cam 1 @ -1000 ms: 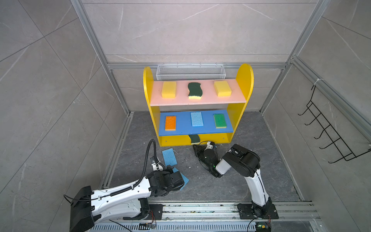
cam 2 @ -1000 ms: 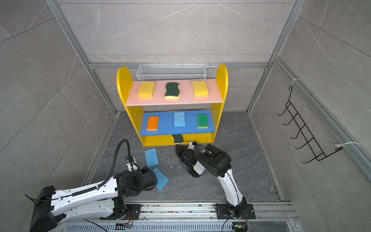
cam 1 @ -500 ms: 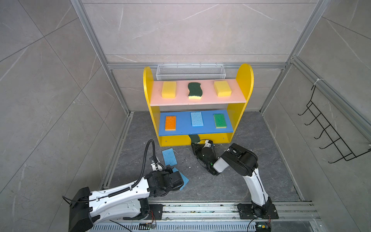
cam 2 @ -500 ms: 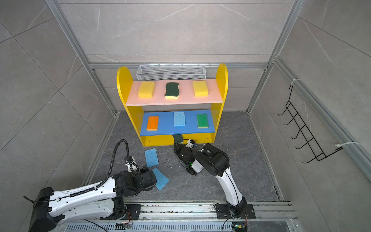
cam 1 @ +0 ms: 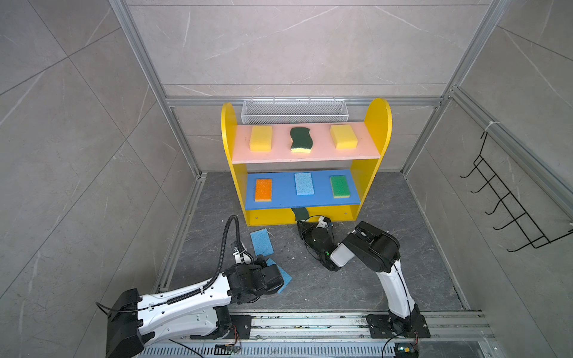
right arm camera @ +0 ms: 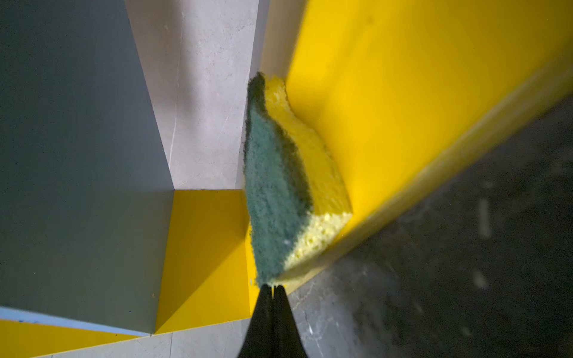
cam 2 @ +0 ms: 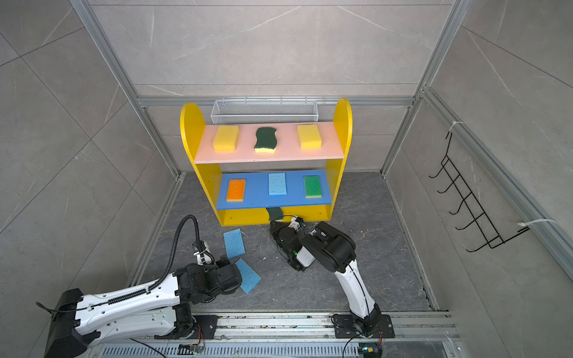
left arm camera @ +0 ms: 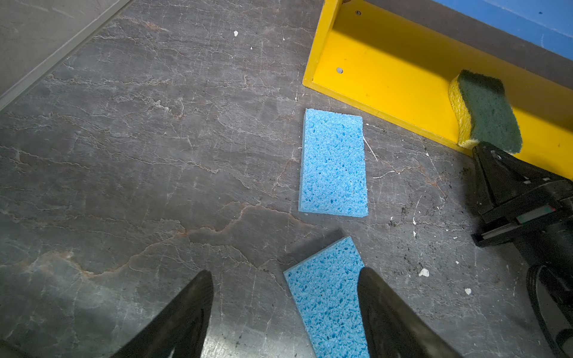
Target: Place and organize the cleaning sponges onto the shelf
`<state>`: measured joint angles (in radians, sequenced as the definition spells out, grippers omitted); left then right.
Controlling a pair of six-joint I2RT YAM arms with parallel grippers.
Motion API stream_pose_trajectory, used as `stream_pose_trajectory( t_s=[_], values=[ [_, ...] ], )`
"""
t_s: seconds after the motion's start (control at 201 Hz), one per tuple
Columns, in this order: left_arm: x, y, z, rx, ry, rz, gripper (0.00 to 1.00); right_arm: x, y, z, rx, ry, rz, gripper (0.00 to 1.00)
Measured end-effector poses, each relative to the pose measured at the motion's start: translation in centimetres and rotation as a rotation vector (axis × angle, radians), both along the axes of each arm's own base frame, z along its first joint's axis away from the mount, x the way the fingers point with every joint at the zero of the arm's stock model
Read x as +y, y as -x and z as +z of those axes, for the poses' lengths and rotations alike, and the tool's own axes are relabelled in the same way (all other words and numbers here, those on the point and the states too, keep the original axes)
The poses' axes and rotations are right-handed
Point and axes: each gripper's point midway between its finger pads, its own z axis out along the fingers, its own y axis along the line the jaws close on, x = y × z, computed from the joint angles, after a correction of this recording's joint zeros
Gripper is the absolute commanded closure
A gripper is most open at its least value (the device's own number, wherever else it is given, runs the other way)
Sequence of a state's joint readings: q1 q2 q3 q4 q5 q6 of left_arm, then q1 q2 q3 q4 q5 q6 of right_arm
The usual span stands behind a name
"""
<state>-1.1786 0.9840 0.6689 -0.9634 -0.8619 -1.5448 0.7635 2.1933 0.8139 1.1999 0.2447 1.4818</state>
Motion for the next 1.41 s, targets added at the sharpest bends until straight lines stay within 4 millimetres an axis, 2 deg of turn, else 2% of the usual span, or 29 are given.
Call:
stream_pose_trajectory(
  t_s=[0.149, 0.428, 0.792, 1.409],
  values=[
    [0.0, 0.0, 0.0, 0.000, 0.000, 0.000, 0.24, -0.9, 0.8, -0.3, 0.030, 0.032, -0.006, 1.00],
    [-0.1, 0.1, 0.0, 0.001, 0.011, 0.002, 0.24, -1.1, 0.9, -0.4, 0.037, 0.037, -0.007, 1.00],
    [0.2, 0.2, 0.0, -0.008, 0.038, 0.016, 0.24, -0.1, -0.2, -0.4, 0.039, 0.038, -0.008, 1.00],
    [0.4, 0.3, -0.1, -0.012, 0.042, 0.019, 0.24, 0.5, -1.2, -0.5, 0.051, 0.015, -0.031, 1.00]
  ],
)
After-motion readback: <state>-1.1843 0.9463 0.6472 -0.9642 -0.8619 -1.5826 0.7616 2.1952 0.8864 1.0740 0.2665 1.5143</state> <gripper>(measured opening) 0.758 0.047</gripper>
